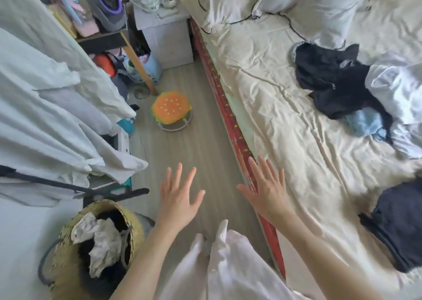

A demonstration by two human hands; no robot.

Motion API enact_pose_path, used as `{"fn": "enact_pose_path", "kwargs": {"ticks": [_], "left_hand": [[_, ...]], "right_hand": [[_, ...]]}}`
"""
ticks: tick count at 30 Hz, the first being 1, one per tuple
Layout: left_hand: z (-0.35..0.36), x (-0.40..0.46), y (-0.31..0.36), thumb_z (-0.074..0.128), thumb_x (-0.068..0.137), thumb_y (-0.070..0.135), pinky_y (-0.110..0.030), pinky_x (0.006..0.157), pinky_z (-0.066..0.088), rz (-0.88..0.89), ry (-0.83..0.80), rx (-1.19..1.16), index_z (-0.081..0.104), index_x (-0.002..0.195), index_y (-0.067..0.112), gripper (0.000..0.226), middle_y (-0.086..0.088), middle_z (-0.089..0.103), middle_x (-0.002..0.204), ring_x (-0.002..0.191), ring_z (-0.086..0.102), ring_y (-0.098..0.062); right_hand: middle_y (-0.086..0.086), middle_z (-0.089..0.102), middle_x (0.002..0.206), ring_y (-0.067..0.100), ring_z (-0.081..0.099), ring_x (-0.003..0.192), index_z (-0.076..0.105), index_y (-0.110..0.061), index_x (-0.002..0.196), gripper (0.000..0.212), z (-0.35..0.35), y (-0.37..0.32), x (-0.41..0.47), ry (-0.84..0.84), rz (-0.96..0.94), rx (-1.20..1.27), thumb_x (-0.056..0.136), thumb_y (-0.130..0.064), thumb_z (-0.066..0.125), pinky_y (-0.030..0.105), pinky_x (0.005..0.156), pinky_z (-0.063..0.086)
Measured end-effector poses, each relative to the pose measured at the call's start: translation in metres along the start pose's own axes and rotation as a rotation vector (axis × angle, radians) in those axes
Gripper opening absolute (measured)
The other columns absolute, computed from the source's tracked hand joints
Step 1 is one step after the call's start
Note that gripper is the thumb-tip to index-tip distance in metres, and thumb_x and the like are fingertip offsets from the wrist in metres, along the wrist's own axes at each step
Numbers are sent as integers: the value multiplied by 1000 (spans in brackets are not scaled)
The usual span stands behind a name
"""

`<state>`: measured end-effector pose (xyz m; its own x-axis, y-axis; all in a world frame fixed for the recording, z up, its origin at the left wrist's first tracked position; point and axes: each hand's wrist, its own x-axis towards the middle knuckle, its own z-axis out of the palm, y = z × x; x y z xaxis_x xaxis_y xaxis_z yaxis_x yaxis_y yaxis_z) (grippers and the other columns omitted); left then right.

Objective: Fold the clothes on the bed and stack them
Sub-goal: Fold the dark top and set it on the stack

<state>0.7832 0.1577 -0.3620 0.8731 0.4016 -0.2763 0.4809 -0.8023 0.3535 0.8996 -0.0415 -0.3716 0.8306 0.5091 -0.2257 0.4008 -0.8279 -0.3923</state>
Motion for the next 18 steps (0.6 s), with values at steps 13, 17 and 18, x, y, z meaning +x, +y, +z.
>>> {"fn": "enact_pose_path", "kwargs": {"ticks": [13,17,18], "left_hand": [[-21,221,28,41,96,48,-42,117,0,302,-193,102,15,151,30,63,-5,-7,160,146,-14,-27],[-42,309,62,42,96,47,-45,117,0,364,-212,141,17,151,29,64,-5,-5,160,146,-13,-28],[-48,330,73,42,96,47,-46,116,1,387,-213,151,17,151,29,63,-6,-4,160,146,-12,-28]], "right_hand": [[4,1,160,23,-5,147,7,-29,152,74,-26,28,170,92,273,40,93,-59,38,46,119,-5],[4,6,160,24,-1,147,11,-27,152,74,-57,52,240,142,314,60,92,-59,40,46,118,-4],[4,7,160,23,-1,148,10,-27,152,74,-65,58,255,149,326,64,92,-60,40,45,117,-5]]}}
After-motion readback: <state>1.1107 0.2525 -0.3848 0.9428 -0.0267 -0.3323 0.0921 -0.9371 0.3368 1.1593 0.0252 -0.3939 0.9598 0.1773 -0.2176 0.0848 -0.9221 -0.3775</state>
